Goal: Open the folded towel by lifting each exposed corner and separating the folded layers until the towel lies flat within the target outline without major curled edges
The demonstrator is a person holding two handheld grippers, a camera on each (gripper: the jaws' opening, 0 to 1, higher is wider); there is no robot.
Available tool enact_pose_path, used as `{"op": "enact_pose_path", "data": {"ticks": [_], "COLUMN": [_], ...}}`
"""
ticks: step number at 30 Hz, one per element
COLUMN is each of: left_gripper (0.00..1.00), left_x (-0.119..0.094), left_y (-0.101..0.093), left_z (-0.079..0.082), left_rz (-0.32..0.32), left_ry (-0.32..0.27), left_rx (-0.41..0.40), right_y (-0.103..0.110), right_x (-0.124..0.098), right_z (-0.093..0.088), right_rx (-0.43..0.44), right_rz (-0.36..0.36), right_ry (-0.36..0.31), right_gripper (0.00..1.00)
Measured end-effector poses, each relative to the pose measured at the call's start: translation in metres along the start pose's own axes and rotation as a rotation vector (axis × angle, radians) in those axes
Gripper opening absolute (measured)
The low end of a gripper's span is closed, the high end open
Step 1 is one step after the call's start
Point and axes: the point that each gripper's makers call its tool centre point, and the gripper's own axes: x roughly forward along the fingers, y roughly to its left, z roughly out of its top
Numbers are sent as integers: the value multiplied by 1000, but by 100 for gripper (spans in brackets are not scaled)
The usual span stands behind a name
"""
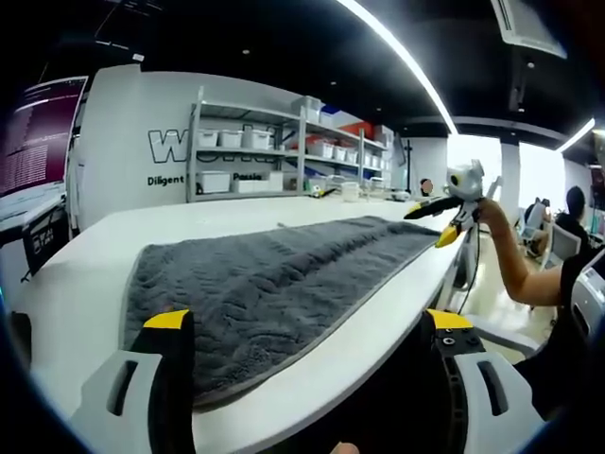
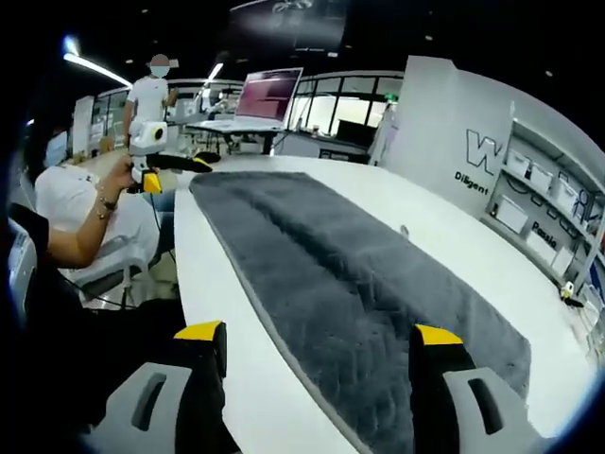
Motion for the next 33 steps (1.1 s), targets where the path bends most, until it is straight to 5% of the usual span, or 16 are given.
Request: {"op": "enact_pose_path", "data": {"ticks": [11,17,25,33], "left_gripper": [97,97,97,97], "left_x": [-2,-4,-8,-8], "left_y": [0,0,4,7], "left_z": [-3,-4,-4,-5], "left_rz": [5,6,14,14], "left_ry": [-2,-3,-7,-6], "left_rx": [-3,-6,-9,-12], "right_y": [29,39,45,51], "right_x": [29,42,50,48], "right_z": [5,3,-6,-7], "right_rx": [-67,-76,-49,-3], "right_rz": [145,193,243,270], "right_ry": [20,41,76,81], "right_gripper": [37,23,8,5]}}
